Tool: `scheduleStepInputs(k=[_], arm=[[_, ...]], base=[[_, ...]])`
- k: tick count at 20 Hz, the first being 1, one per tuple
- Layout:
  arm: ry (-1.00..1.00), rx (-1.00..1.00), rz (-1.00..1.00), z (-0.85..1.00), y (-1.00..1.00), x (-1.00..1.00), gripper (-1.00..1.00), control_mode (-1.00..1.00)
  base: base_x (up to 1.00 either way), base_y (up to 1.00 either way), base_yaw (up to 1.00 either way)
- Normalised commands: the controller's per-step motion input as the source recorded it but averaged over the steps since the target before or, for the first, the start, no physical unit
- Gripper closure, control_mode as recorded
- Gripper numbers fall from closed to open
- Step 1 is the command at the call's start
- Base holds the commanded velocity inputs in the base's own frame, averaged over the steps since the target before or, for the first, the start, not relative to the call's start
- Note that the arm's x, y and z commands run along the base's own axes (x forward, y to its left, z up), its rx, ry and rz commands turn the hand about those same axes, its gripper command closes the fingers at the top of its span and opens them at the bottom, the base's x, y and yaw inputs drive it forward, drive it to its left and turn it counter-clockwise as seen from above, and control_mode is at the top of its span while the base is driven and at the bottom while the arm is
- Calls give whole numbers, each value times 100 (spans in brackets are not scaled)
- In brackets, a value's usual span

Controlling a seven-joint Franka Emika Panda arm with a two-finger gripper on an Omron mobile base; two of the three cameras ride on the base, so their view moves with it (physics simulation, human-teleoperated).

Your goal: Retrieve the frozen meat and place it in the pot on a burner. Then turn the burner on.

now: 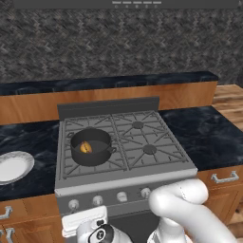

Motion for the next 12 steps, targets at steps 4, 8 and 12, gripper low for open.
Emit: scheduleStepInputs(k=[4,8,12], arm=[[0,0,0,-30,18,23,-100,-100],[0,0,0,-30,19,19,-100,-100],[0,0,0,-31,19,16,-100,-100]], base=[[0,0,0],[0,0,0],[0,0,0]])
